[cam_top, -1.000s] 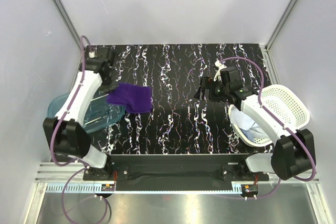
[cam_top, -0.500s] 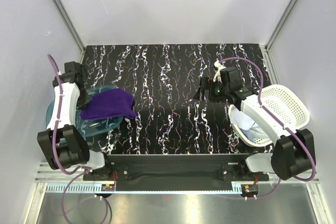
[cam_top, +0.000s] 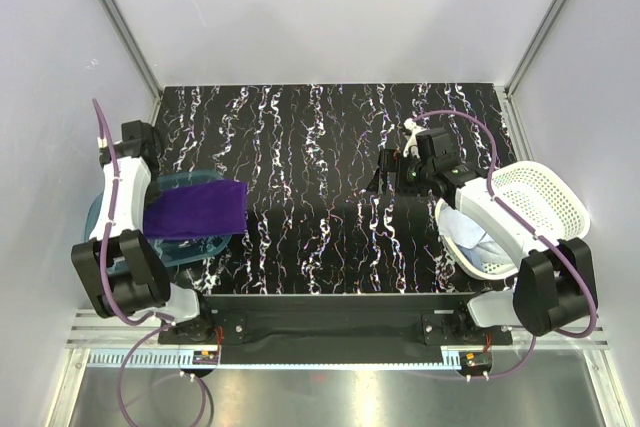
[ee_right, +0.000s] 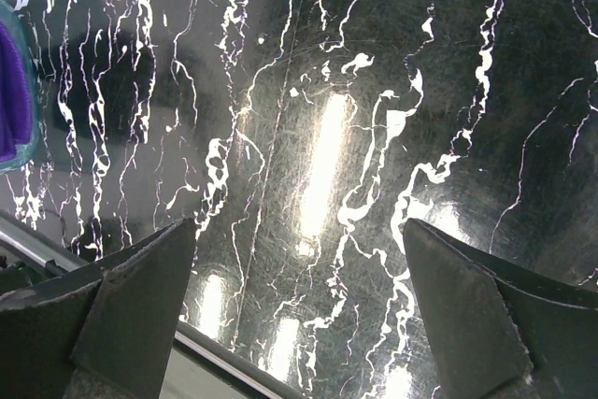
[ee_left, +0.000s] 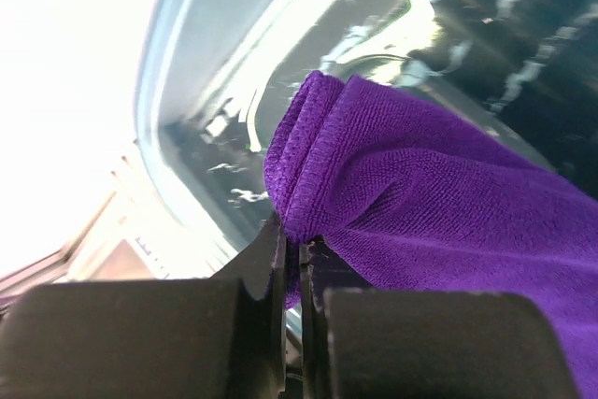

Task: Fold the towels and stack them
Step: Neatly place the folded towel into the bin

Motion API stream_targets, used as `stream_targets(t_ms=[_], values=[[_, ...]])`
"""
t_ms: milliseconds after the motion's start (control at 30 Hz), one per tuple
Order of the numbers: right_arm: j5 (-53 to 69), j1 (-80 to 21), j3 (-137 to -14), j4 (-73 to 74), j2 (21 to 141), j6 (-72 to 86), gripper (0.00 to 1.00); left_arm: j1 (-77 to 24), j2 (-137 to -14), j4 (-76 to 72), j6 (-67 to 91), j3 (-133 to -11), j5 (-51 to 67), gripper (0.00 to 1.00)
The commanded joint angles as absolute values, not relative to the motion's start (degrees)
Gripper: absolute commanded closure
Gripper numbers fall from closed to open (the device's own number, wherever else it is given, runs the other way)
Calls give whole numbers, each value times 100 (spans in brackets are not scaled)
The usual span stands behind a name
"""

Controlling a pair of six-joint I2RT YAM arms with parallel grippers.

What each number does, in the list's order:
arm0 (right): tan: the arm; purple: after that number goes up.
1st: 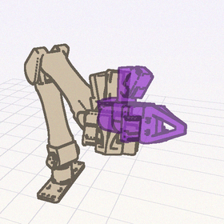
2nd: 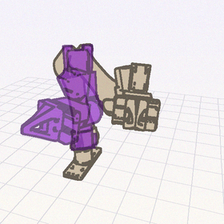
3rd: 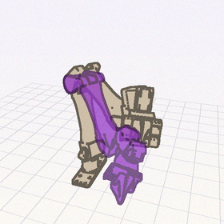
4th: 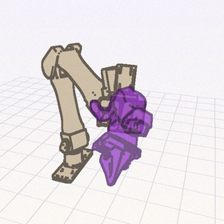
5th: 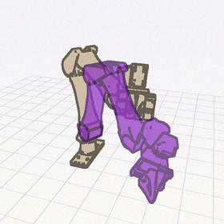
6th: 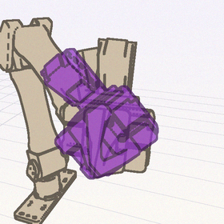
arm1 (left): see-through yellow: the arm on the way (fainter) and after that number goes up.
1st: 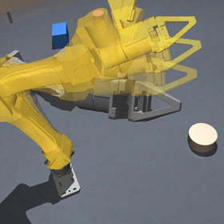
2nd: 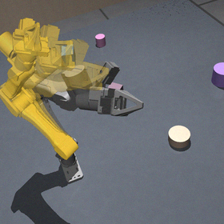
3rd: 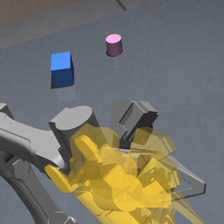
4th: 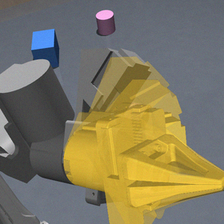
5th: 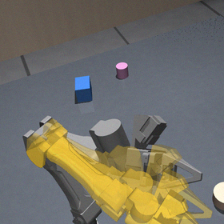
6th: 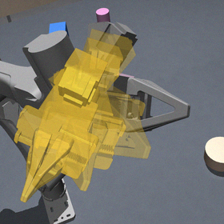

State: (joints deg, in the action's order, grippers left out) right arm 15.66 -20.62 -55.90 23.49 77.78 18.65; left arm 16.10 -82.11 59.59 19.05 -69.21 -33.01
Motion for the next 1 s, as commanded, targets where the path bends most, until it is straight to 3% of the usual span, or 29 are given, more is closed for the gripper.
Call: stream_targets(t_ms=[0, 400, 500, 667, 833, 967], values=[[1731, -2092, -5669, 2092, 7778, 1732, 0, 1723, -8278, 5766, 1863, -6908, -4191, 100], [1943, -2083, -5520, 1934, 7340, 1767, 0, 1793, -9674, 5958, 2319, -7180, -5016, 99], [1934, -2083, -5485, 1951, 7260, 1767, 0, 1802, -9887, 6117, 2425, -7338, -5360, 89], [1986, -2083, -5396, 1881, 7216, 1793, 0, 1811, -10037, 6600, 2742, -8259, -5301, 52], [2004, -2092, -5405, 1898, 7286, 1802, 0, 1697, -9853, 6970, 2883, -8912, -5168, 48], [2004, -2083, -5405, 1890, 7304, 1802, 0, 1635, -9274, 6225, 2585, -8308, -3767, 45]])
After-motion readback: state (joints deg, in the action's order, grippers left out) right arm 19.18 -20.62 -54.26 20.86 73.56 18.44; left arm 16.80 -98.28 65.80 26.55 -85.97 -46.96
